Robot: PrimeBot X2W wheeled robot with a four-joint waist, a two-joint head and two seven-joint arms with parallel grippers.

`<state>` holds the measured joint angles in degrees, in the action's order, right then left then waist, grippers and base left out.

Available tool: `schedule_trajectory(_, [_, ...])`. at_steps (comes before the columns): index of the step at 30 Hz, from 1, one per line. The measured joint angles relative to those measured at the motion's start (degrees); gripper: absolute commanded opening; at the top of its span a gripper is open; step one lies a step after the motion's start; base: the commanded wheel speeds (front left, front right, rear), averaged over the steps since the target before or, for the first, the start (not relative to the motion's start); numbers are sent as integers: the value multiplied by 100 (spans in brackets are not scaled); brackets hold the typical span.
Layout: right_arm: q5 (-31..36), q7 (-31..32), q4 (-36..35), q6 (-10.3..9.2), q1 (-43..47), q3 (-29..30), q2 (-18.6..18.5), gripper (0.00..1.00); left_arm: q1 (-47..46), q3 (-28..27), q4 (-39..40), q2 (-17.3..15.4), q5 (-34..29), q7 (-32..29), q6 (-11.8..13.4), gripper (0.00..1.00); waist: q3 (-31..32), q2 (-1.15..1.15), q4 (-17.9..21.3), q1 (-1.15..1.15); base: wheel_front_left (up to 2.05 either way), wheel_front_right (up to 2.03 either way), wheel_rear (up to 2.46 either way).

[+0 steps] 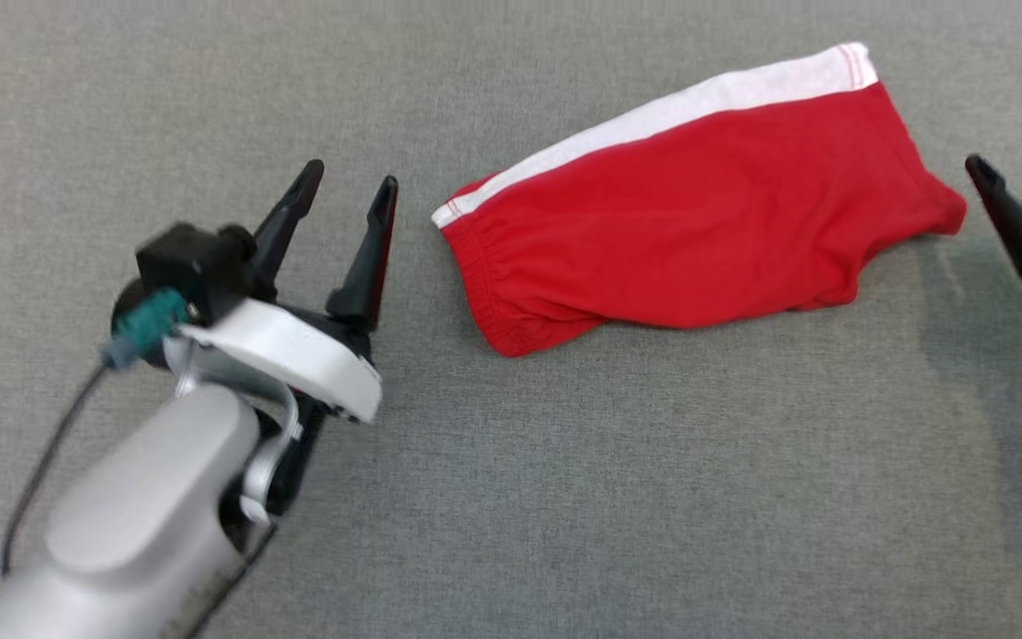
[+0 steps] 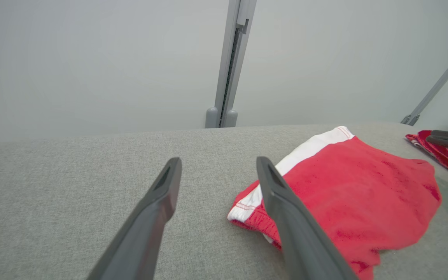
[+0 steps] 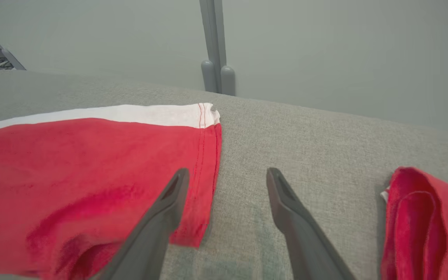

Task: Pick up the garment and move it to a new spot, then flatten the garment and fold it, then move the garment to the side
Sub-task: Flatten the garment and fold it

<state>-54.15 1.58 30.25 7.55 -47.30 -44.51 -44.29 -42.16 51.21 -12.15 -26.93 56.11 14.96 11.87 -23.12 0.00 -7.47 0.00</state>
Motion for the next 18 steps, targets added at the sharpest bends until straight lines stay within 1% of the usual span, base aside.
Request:
schedule_trajectory(2, [-118, -58, 58, 0, 232, 88, 65, 100, 500, -474, 416, 221, -599, 12, 375, 100, 133, 0, 1, 0, 0, 0, 0])
schedule_trajectory(4, [-287, -59, 169, 0, 383, 198, 122, 100, 1084, -803, 767, 490, -1143, 12, 633, 100, 219, 0, -44, 0, 0, 0, 0])
schedule_trajectory(7, [-446, 51, 378, -1, 413, 331, 159, 100, 1696, -1027, 1147, 861, -1873, 12, 787, 100, 255, 0, -200, 0, 0, 0, 0])
schedule_trajectory(9, [-631, 218, 527, -1, 373, 459, 199, 100, 1941, -1101, 1281, 1090, -2242, 12, 778, 100, 249, 0, -334, 0, 0, 0, 0])
schedule_trajectory(11, [-745, 475, 762, -1, 262, 535, 207, 100, 2091, -1090, 1335, 1306, -2586, 12, 706, 100, 220, 0, -485, 0, 0, 0, 0])
schedule_trajectory(15, [-573, 833, 1233, -2, -113, 541, 155, 100, 2212, -1120, 1321, 1662, -3036, 12, 448, 100, 130, 0, -792, 0, 0, 0, 0])
schedule_trajectory(18, [-463, 994, 1552, -1, -320, 533, 209, 100, 2268, -1209, 1260, 1866, -3231, 12, 255, 100, 49, 0, -983, 0, 0, 0, 0])
